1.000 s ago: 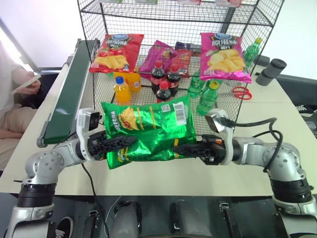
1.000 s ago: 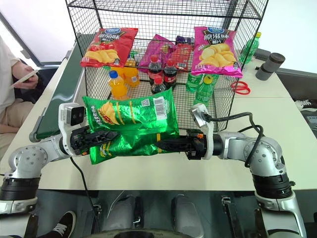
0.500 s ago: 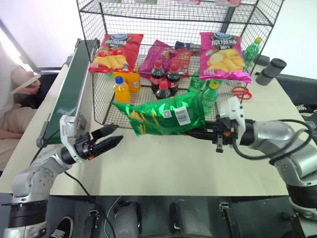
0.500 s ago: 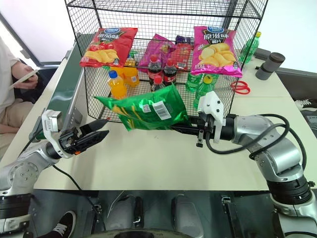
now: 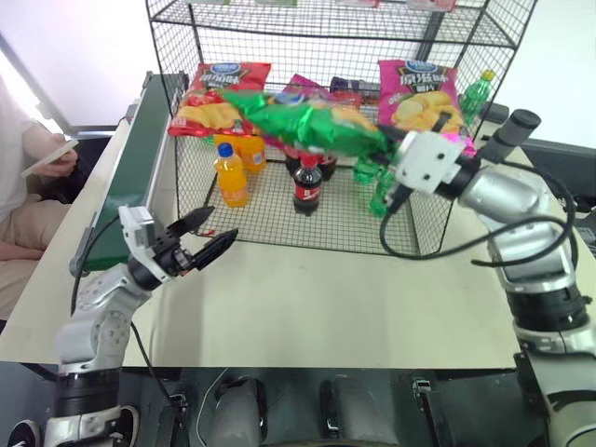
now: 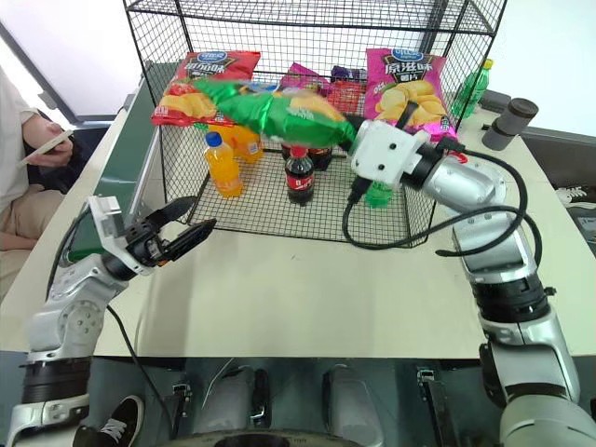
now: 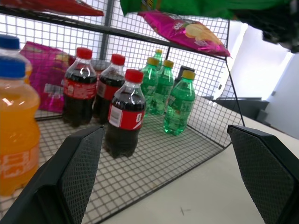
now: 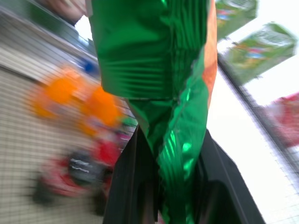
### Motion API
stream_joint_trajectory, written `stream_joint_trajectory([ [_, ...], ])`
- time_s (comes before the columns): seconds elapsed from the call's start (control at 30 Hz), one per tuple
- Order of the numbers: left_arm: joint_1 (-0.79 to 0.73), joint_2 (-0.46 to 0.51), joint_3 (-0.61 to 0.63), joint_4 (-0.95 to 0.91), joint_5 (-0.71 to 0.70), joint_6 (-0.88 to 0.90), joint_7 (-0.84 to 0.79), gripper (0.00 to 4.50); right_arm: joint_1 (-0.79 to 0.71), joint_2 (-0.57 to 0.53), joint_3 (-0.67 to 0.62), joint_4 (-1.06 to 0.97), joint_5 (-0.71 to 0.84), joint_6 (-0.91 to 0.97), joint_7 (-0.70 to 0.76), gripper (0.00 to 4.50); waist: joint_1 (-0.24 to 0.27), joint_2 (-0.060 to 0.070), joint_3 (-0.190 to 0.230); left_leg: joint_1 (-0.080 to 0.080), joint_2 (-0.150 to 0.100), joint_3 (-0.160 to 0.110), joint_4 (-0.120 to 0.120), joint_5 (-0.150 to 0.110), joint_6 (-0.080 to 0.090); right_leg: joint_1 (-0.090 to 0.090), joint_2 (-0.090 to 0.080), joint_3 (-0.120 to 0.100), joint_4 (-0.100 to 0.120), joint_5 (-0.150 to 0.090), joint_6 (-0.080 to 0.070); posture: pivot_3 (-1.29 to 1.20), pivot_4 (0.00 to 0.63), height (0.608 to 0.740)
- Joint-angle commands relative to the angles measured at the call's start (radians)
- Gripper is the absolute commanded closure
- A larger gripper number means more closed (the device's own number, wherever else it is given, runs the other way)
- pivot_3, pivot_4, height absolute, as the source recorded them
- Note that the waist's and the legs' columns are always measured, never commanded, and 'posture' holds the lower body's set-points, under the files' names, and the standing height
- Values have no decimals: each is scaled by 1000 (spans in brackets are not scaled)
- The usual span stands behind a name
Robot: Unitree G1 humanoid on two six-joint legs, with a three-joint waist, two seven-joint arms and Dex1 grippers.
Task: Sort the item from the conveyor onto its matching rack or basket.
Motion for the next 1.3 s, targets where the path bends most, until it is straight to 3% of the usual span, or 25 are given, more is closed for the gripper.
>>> stream_joint_trajectory([
  [0.03,-8,-8,-3,-12,24,-48,13,0,-43,-14,36,89,-199,-20,-117,4268,-3,0,0,0,0,0,0,0,0,0,0,0,0,0,0,0,150,740],
  [0.33,-23,-64,-33,27,193,-250,129,0,-172,128,91,221,-423,191,-296,4268,-5,0,0,0,1,2,-1,1,-2,-2,0,1,2,0,0,0,150,740],
  [0.7,4,-131,-71,-13,235,-333,204,0,-207,204,118,290,-463,306,-342,4268,-4,0,0,0,1,5,-1,1,-2,-1,0,1,1,0,0,0,150,740],
  [1.3,8,-149,-108,-10,238,-354,228,0,-299,262,180,439,-475,301,-367,4268,-4,0,0,0,1,5,-1,1,-2,-2,0,1,1,0,0,0,150,740],
])
